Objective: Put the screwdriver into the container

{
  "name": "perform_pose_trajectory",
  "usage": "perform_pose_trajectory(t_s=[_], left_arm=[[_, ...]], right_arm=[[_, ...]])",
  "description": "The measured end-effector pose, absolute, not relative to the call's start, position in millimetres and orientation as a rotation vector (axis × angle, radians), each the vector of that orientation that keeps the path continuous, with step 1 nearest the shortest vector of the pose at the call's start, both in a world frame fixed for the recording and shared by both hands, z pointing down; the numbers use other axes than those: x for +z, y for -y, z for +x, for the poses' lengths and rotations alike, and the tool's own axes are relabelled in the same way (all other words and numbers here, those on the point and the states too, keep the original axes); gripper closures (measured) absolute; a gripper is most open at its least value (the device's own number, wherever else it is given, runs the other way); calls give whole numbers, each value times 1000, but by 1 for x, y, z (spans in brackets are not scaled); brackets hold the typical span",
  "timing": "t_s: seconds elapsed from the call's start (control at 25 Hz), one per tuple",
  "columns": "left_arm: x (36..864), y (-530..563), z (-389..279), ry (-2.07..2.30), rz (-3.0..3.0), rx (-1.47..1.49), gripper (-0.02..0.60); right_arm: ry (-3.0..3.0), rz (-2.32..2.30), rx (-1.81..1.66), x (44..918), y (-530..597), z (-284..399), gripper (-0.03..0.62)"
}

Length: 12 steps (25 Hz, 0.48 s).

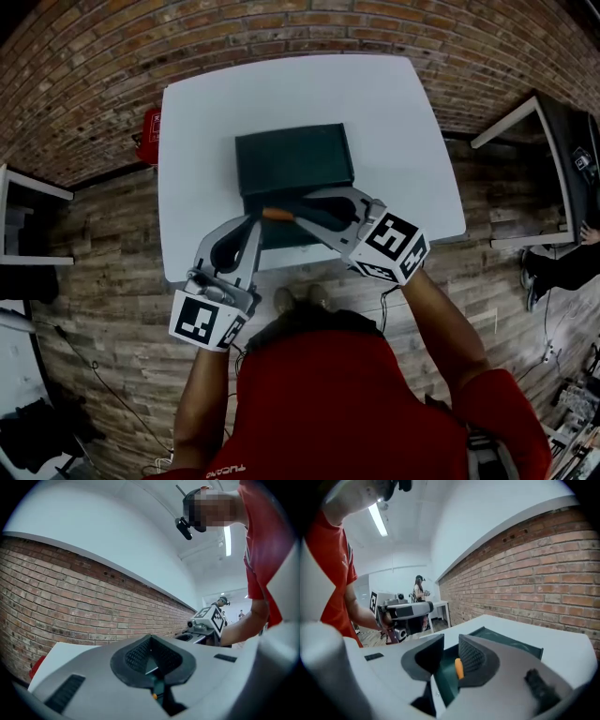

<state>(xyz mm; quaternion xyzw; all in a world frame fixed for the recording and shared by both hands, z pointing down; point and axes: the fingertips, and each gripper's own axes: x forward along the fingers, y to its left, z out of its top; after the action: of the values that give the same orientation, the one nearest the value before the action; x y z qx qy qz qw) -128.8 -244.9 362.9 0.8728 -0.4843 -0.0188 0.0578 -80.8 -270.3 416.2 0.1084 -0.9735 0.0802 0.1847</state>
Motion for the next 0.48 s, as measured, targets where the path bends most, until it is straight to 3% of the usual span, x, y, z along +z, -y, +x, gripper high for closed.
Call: perform_pose_trajectory(t_s=[0.48], left_arm=[[318, 234, -120, 1436, 2684, -170, 569]], right_arm=[[3033, 359, 103, 338, 238, -71, 545]])
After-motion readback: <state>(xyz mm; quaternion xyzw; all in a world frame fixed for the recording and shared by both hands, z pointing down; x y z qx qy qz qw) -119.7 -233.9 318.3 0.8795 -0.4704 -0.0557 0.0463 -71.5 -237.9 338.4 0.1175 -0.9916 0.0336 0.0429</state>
